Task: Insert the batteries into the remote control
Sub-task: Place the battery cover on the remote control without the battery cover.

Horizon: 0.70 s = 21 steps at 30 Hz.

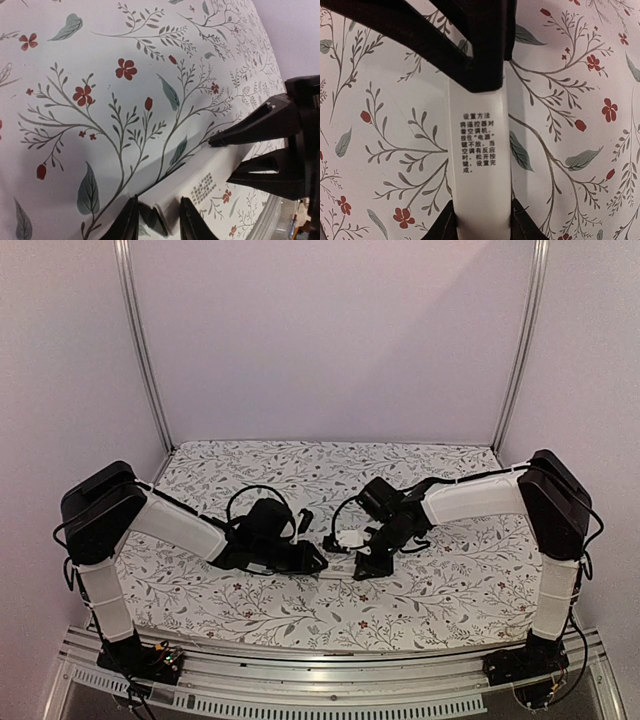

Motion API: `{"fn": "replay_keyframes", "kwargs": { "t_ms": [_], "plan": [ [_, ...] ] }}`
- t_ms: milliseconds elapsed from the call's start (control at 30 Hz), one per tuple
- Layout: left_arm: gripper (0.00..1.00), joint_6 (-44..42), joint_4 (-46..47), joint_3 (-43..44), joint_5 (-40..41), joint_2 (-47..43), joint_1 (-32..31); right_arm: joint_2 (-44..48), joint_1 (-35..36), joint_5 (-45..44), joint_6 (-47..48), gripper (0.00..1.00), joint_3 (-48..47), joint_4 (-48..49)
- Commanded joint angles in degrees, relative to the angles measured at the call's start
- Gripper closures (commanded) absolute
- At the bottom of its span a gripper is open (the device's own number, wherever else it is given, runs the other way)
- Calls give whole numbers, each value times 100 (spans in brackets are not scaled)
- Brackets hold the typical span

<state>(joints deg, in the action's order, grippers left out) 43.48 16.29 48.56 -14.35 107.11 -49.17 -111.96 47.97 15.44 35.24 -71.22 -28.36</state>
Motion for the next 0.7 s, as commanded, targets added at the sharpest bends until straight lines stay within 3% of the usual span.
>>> {"fn": "replay_keyframes", "kwargs": {
  "t_ms": [0,133,367,667],
  "plan": [
    [72,-85,-176,-22,42,-32,47,-177,-24,141,138,69,-140,-141],
    [72,-73,-175,-29,46,-48,48,-177,-23,142,175,68,-157,-152],
    [72,-64,-176,-61,77,-85,42,-105,-24,53,48,41,-318,-221],
    [72,-42,-140,-133,138,-161,46,1086,-136,521,-953,31,-97,224]
  ]
}}
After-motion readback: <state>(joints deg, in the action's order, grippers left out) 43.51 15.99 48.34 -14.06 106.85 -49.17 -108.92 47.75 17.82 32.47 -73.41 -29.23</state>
